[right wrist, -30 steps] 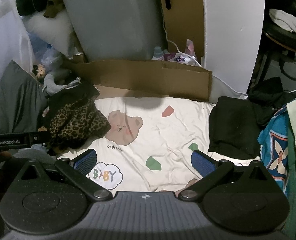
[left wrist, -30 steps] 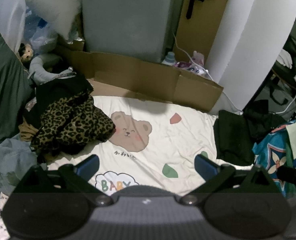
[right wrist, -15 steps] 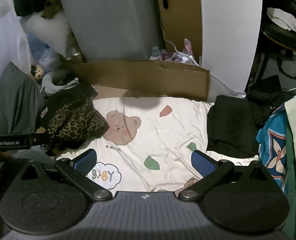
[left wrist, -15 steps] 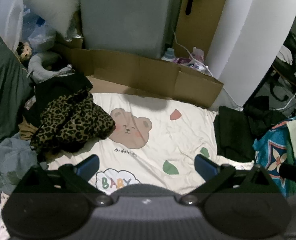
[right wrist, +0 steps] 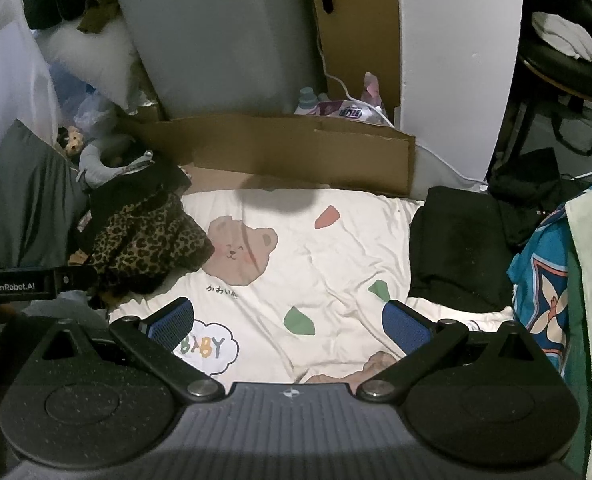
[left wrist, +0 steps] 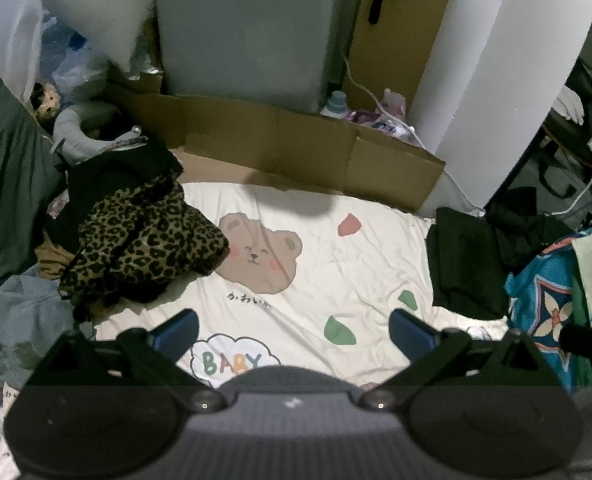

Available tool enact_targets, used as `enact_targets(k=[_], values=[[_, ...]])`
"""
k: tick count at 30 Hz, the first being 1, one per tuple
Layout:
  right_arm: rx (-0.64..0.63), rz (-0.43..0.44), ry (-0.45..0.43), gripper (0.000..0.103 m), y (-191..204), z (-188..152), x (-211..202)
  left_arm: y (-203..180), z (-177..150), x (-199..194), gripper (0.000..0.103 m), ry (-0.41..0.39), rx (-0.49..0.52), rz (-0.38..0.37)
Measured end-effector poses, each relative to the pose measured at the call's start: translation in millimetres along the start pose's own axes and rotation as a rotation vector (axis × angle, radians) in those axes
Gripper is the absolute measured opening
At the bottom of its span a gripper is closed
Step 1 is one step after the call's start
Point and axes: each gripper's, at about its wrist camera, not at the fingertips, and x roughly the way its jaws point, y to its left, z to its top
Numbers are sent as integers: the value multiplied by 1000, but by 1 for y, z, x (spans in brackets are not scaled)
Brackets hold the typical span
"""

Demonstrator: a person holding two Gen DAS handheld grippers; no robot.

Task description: Fold clothes

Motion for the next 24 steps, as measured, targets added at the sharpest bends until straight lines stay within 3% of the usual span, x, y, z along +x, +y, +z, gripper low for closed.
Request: enact_targets(k=[12,24], values=[[-19,-13,-5,103,0,1,6,3,4,10,102,21,23,-31],[22,-87,-86,103,2,10,14,12,25,21,102,3,50,-68]])
